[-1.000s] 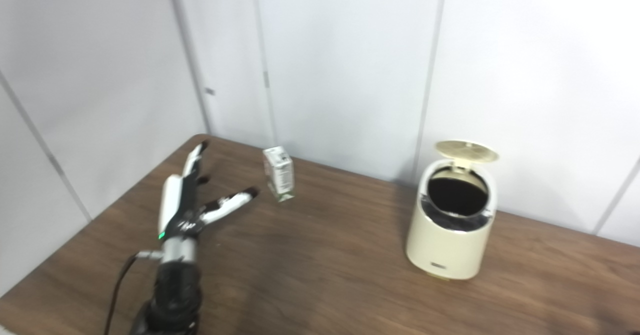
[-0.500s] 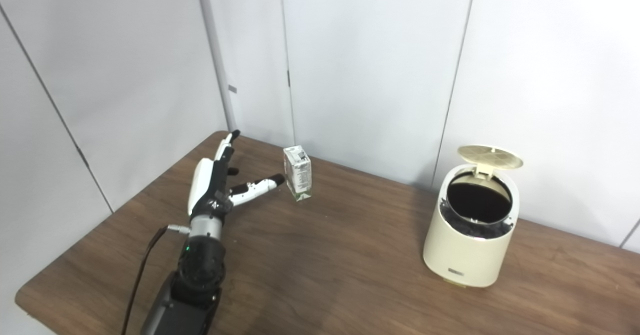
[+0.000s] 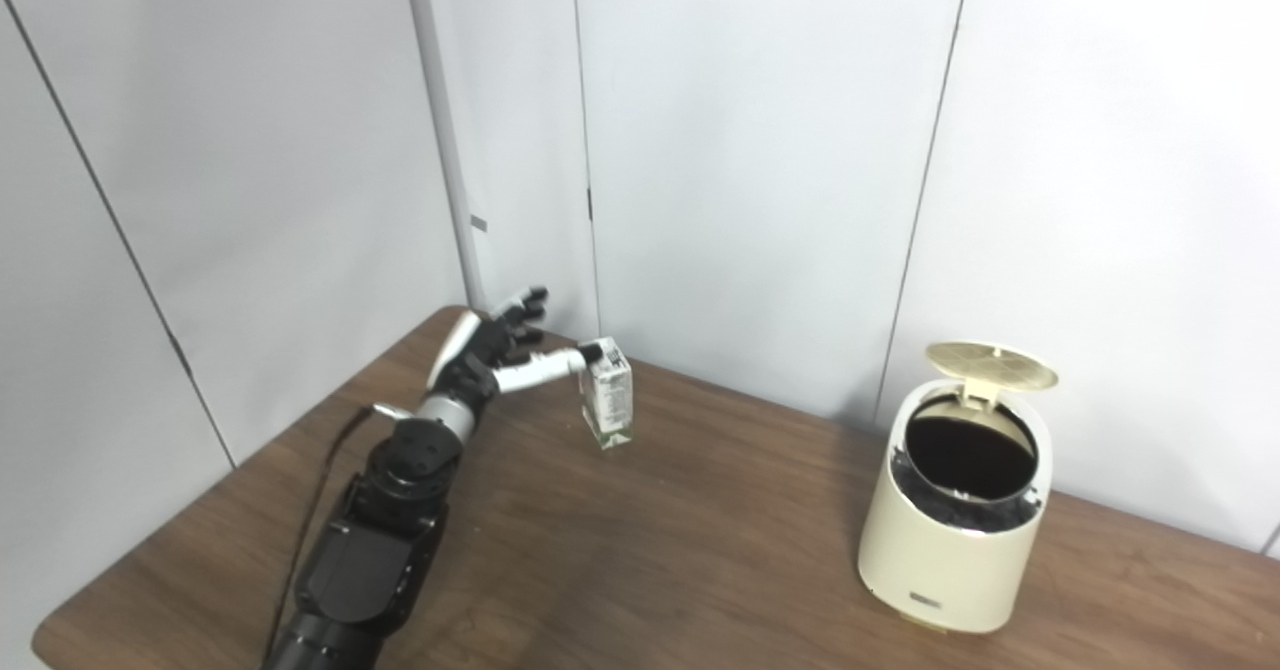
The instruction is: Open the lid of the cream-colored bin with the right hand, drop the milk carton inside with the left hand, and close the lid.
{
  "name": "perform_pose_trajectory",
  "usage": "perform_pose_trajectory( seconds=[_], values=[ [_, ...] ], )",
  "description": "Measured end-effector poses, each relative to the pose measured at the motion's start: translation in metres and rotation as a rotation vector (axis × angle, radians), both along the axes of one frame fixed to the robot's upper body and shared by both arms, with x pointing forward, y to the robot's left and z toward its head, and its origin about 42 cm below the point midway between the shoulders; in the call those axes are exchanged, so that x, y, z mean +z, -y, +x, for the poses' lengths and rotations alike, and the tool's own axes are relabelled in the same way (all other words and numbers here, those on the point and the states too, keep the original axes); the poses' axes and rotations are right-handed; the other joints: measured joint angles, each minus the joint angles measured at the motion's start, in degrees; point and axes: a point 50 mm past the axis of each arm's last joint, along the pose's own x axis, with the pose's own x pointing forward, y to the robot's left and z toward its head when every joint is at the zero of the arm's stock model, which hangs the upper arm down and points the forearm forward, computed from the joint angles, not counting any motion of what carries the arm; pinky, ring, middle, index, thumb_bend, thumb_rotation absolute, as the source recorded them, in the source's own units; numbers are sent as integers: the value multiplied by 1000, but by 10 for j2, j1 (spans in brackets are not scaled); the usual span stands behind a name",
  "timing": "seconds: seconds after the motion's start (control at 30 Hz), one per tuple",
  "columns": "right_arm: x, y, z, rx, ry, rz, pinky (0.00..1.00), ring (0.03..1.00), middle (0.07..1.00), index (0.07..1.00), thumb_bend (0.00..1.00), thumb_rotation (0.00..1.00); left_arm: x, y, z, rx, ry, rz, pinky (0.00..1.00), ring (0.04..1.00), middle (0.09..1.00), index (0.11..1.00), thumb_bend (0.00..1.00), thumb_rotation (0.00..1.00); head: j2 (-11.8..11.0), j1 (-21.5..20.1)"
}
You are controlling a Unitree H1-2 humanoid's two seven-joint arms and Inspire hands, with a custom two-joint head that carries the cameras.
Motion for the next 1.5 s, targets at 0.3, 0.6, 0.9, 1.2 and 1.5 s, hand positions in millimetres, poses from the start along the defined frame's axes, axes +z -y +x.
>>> perform_pose_trajectory(
  seconds=[0.3, 0.6, 0.9, 1.2, 1.5],
  values=[
    [0, 1, 1, -5, 11, -7, 529, 673, 714, 688, 261, 505, -6, 0, 16, -67, -80, 28, 856, 952, 989, 1000, 1000, 397, -4, -10],
    [0, 0, 1, -5, 11, -15, 531, 672, 711, 688, 267, 533, 7, 6, 31, -96, -73, 49, 842, 934, 972, 1000, 1000, 354, -4, -16],
    [0, -1, 0, -5, 13, -14, 528, 665, 709, 681, 288, 557, 9, 12, 39, -134, -122, 126, 824, 925, 961, 993, 1000, 400, -5, -28],
    [2, -1, -2, -5, 15, -17, 506, 655, 702, 668, 294, 563, 7, 15, 40, -147, -145, 182, 785, 900, 943, 978, 1000, 379, -3, -33],
    [2, -1, -2, -5, 15, -27, 487, 643, 693, 664, 293, 583, 6, 16, 40, -136, -157, 224, 787, 883, 918, 949, 1000, 361, 6, -32]
  ],
)
